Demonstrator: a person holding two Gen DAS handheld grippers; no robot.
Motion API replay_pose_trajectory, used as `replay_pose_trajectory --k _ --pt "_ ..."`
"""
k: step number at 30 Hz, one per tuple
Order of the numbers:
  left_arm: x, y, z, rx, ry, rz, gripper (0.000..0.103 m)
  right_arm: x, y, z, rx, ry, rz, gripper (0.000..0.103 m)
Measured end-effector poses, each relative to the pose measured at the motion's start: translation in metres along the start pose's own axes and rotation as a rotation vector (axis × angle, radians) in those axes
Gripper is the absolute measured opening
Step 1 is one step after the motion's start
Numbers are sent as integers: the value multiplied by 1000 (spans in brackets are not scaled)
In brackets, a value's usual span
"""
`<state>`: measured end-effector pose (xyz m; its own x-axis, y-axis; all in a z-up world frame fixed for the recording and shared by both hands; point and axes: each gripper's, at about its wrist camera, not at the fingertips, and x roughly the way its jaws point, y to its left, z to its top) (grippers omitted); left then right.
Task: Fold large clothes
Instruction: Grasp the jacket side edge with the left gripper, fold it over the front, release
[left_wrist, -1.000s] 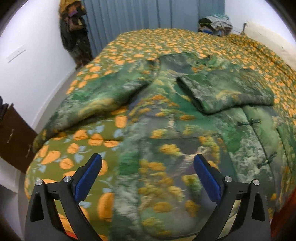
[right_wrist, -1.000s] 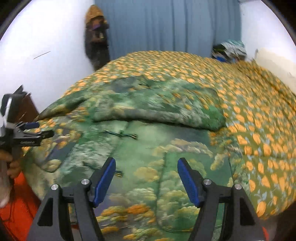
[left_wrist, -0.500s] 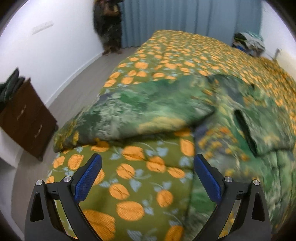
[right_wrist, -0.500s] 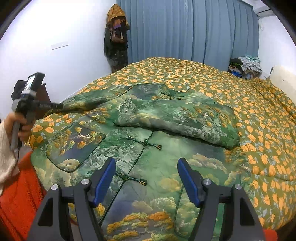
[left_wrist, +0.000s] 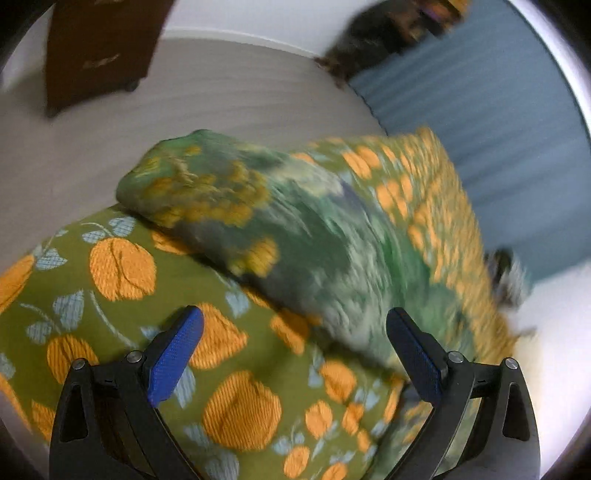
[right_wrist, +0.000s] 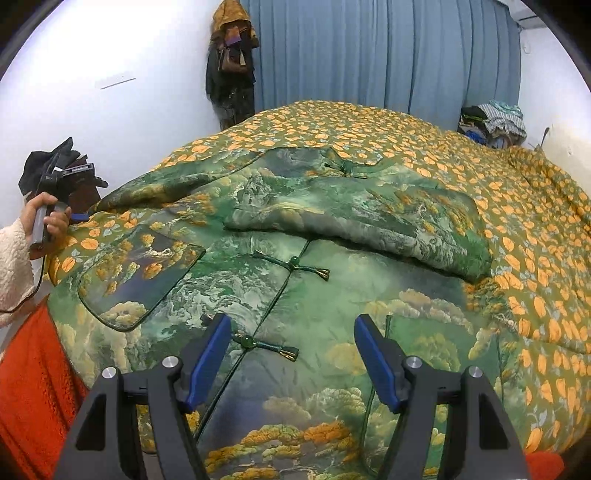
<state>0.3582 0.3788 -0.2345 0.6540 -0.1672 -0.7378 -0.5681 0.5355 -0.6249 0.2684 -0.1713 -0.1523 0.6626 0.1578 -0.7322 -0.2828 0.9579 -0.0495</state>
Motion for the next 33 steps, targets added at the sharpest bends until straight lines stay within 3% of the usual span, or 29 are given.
replay_pose_trajectory --k 7,8,10,11,14,18,21,26,28,33 --pt "32 -4 21 -70 -24 28 95 6 14 -4 -45 39 13 71" --pt "36 -3 23 -82 -35 44 83 6 16 -4 -50 40 12 71" --pt "41 3 25 -110 -50 71 51 4 18 -5 -56 36 14 71" --pt "41 8 26 -118 -50 73 22 4 18 -5 -58 36 14 71" --pt "29 4 26 -106 -76 71 12 4 17 -5 -53 36 10 71" --pt "-11 -65 16 209 -195 181 10 8 10 -6 -16 38 20 71" --pt "-43 -132 -8 483 -313 212 10 11 5 -6 9 32 28 71" --pt "-73 -252 -109 1024 -512 170 11 8 -4 -4 40 4 26 71" --pt "-65 -283 -159 1212 -528 129 11 6 -9 -3 58 -8 21 71" --pt "-21 -317 -262 1501 -480 73 10 -2 -25 -5 104 -31 0 71"
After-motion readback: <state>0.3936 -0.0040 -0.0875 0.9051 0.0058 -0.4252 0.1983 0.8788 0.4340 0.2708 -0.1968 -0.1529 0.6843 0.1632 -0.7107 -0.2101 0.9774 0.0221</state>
